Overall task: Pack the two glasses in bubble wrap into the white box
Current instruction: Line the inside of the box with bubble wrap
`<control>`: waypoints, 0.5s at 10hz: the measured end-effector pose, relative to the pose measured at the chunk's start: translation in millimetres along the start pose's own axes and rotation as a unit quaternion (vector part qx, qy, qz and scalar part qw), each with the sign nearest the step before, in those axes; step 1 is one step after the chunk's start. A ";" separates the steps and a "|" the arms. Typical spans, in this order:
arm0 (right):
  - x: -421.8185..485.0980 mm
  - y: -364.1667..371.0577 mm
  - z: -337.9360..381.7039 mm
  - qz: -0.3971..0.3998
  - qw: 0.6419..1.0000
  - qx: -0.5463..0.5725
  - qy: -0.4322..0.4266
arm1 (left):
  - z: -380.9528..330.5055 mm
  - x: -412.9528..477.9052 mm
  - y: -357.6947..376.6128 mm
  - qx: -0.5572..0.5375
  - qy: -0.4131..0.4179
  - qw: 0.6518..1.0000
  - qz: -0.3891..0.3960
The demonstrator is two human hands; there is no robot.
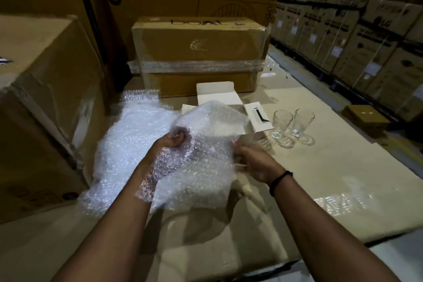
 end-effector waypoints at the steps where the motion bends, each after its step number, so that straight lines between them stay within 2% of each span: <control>1: 9.8 19.8 -11.1 0.088 0.985 0.139 0.051 | -7.2 0.7 -17.1 0.097 0.000 0.992 -0.084; 2: 24.6 5.7 6.2 0.071 0.983 0.167 0.003 | -20.9 -1.2 7.9 0.044 0.069 0.986 -0.143; 3: 36.7 -30.8 38.1 -0.025 0.996 0.051 -0.063 | -26.2 12.2 -1.1 0.044 0.125 0.965 -0.224; 4: 42.0 -62.9 70.9 -0.092 0.985 -0.111 -0.097 | -36.7 27.4 -12.7 0.169 0.139 0.915 -0.340; 5: 53.6 -82.2 102.3 -0.126 0.960 -0.220 -0.121 | -44.9 52.5 -10.9 0.232 0.148 0.885 -0.375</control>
Point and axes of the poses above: each hand's wrist, its own x-axis towards the middle knuckle, its own y-axis out of the palm, z = x × y, the point moved 7 cm from there along x, towards the middle knuckle, and after that the axes turned 8 degrees about z, right-handed, at the moved point
